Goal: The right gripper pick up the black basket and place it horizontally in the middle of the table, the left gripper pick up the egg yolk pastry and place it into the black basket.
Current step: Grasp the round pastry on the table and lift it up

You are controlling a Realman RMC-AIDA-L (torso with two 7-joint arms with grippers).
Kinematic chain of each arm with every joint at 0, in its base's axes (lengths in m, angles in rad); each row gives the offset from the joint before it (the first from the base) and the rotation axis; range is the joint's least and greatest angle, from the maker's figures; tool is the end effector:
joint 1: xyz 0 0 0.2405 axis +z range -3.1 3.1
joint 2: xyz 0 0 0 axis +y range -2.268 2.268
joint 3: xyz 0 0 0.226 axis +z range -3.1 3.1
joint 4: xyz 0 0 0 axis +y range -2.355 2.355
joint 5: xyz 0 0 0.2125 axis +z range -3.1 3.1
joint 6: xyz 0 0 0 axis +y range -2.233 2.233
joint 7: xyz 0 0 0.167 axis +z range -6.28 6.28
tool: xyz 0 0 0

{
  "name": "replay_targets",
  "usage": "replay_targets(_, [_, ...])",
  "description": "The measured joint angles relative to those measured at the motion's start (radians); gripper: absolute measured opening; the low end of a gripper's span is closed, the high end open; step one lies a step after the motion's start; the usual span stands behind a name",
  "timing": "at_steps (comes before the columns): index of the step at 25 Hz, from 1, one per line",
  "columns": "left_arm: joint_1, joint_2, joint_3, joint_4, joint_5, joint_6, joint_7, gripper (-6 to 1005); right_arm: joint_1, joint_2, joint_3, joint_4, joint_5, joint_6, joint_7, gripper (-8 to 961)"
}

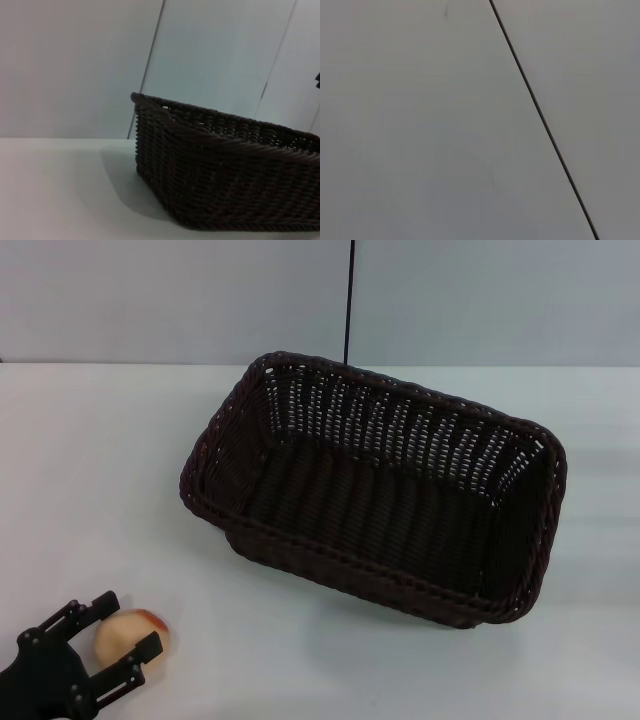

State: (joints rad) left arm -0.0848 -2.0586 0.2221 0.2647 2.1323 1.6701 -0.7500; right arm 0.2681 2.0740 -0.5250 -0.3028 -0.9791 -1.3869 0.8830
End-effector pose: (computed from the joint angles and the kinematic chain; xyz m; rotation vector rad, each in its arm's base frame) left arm -0.3448 0.1595 -0.0217 -2.2908 -0.7874 -0.8143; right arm 0.3439 0.2999 0.0942 -1.4283 0.7114 1.0764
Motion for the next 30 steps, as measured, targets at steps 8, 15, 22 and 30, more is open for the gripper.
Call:
replay_targets(8, [0.005, 0.0, 0.006, 0.005, -0.003, -0.023, 0.016, 633, -0.003, 0.0, 0.001, 0.005, 0.0, -0.001, -0.004, 447])
replay_targets(15, [0.001, 0.0, 0.011, 0.004, -0.002, -0.008, 0.016, 429, -0.003, 0.0, 0.002, 0.015, 0.0, -0.001, -0.004, 448])
replay_targets(22, [-0.013, 0.001, -0.021, 0.005, -0.009, 0.064, 0.008, 300, -0.008, 0.0, 0.002, 0.022, 0.0, -0.001, -0.004, 448])
replay_targets(30, [-0.109, 0.0, -0.238, -0.044, -0.012, 0.132, -0.05, 165, -0.015, 0.0, -0.002, 0.041, -0.004, -0.016, -0.007, 448])
